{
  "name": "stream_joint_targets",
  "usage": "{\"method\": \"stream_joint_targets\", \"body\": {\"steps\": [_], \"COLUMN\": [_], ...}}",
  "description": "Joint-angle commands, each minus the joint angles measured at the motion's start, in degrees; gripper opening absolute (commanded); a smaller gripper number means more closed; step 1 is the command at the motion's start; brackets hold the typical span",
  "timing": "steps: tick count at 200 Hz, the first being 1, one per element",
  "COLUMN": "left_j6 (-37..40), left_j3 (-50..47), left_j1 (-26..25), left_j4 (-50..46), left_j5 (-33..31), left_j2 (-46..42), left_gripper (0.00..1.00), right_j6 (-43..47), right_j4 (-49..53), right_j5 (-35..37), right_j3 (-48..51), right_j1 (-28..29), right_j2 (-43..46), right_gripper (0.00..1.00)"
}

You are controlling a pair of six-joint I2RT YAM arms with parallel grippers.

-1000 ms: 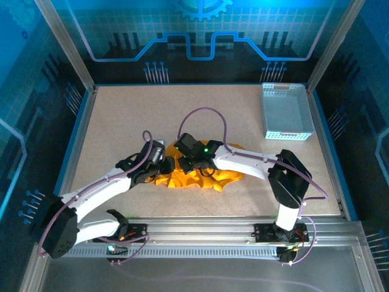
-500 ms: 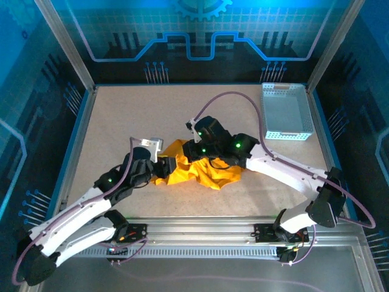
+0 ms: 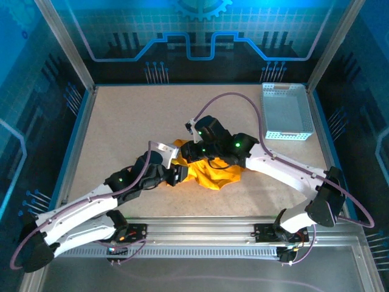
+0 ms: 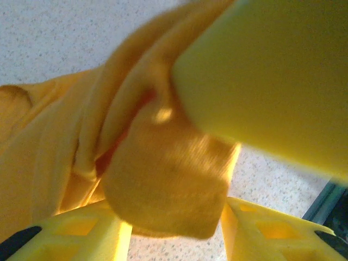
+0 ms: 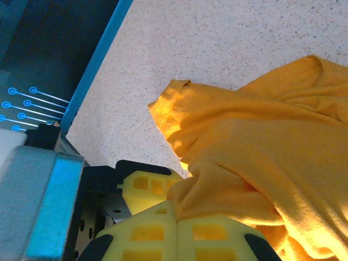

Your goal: Fold the inside-out t-shirt

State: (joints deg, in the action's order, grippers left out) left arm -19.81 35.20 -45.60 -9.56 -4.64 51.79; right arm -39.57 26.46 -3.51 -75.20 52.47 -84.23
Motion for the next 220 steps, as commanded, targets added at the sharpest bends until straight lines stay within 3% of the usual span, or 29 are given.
{"method": "stream_joint_targets", "body": {"steps": [1, 34, 76, 90, 103, 123, 150, 171, 220], "left_j6": [-2.1, -2.7, -2.2, -2.4, -2.6, -2.9, -4.4, -6.4, -11.1], "left_j3": [1.2, 0.8, 1.0, 1.1, 1.2, 1.5, 2.1, 1.8, -1.7], "left_j1": [-0.4, -0.4, -0.4, -0.4, -0.4, -0.4, 0.5, 2.6, 7.2], "left_j4": [5.3, 5.8, 3.9, 3.5, 2.9, 0.1, -7.0, -11.5, -15.6], "left_j5": [-0.3, -2.5, -4.4, -4.3, -4.5, -6.7, -13.6, -16.4, -21.4], "left_j2": [1.2, 1.6, 0.3, -0.1, -0.7, -3.0, -7.2, -10.4, -17.3], "left_gripper": [0.44, 0.30, 0.00, 0.00, 0.00, 0.00, 0.00, 0.00, 0.00], "right_j6": [-1.2, -1.4, -1.5, -1.2, -0.9, 1.3, 9.7, 11.7, 7.1], "right_j4": [-1.7, -1.8, -2.0, -1.9, -1.3, 1.3, 4.1, 7.9, 8.3], "right_j5": [-0.7, 0.3, 1.2, 1.6, 2.2, 2.9, 3.0, 5.4, 8.0], "right_j3": [1.3, 1.9, 2.6, 2.4, 2.4, 2.7, 7.7, 13.6, 31.8], "right_j1": [0.4, 0.4, 0.0, 0.0, -0.3, -2.3, -9.3, -17.2, -35.1], "right_j2": [0.0, 0.4, 1.1, 1.0, 1.0, 2.5, 10.0, 15.7, 19.3], "right_gripper": [0.00, 0.00, 0.00, 0.00, 0.05, 0.23, 0.44, 0.52, 0.53]}}
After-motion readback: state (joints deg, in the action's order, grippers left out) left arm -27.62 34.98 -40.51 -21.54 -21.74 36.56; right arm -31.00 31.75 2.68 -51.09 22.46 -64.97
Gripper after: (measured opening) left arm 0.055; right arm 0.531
